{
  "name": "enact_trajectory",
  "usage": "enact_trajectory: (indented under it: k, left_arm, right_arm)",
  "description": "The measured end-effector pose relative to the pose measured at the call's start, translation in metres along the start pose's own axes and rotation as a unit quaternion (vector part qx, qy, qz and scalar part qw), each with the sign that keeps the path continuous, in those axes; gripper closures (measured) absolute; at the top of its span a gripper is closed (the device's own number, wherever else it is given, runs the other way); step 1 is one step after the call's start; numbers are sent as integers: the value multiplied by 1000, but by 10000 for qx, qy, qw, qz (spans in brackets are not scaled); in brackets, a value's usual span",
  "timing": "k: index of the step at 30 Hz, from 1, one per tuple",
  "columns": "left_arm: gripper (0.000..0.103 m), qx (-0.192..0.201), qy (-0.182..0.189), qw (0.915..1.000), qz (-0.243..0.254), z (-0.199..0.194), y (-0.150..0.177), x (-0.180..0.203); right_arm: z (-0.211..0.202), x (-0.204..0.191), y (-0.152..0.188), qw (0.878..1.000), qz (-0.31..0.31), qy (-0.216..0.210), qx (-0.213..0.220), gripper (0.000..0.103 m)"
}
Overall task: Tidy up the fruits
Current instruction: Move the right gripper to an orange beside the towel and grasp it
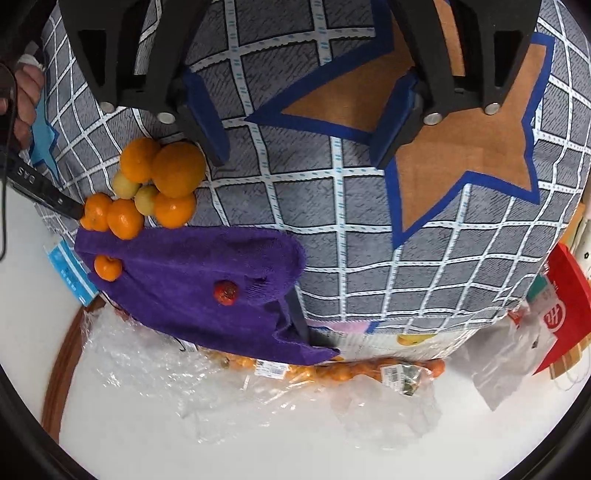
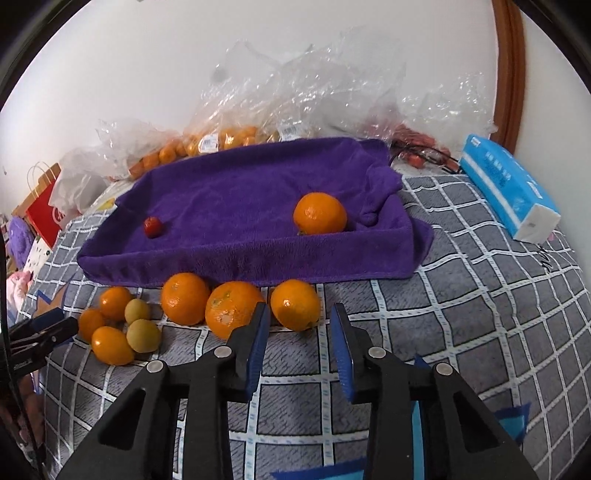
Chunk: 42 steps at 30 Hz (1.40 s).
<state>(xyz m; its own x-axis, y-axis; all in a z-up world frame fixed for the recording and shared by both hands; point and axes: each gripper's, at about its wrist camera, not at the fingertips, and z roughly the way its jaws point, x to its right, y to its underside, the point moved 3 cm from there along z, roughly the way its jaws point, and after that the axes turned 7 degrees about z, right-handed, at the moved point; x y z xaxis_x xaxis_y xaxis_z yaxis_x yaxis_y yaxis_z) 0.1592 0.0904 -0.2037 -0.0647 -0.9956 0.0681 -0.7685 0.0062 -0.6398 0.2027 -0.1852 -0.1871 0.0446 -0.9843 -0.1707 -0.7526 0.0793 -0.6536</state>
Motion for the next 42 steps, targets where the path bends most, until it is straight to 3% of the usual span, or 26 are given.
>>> enact_trajectory:
  k: [15, 22, 23, 26, 31, 38, 42]
  left_arm:
    - [22, 6, 34, 10000, 3, -1, 0, 0]
    - [23, -10, -7, 10000, 41, 0, 0, 3]
    - [23, 14, 58, 10000, 17, 0, -1, 2]
    - [45, 117, 377, 9992, -103, -5, 0, 1]
    - [45, 67, 1075, 9939, -241, -12, -4, 18]
    - [46, 5, 1188, 9927, -209, -1, -18, 40]
    - [57, -78, 1342, 9898, -473, 10, -18, 34]
  right_arm:
    - [25, 1, -10, 9993, -126, 218, -265, 69]
    - [20, 10, -12, 9997, 105, 122, -158, 71]
    - [17, 11, -11, 9997, 128, 143, -126, 71]
    - [7, 13, -6, 9998, 95, 154, -78, 71]
    - [-8, 14, 3, 9999, 101, -14, 79, 71]
    - [-17, 16, 6, 9996, 142, -37, 255, 71]
    - [-17, 16, 7, 9996, 127, -106, 225, 71]
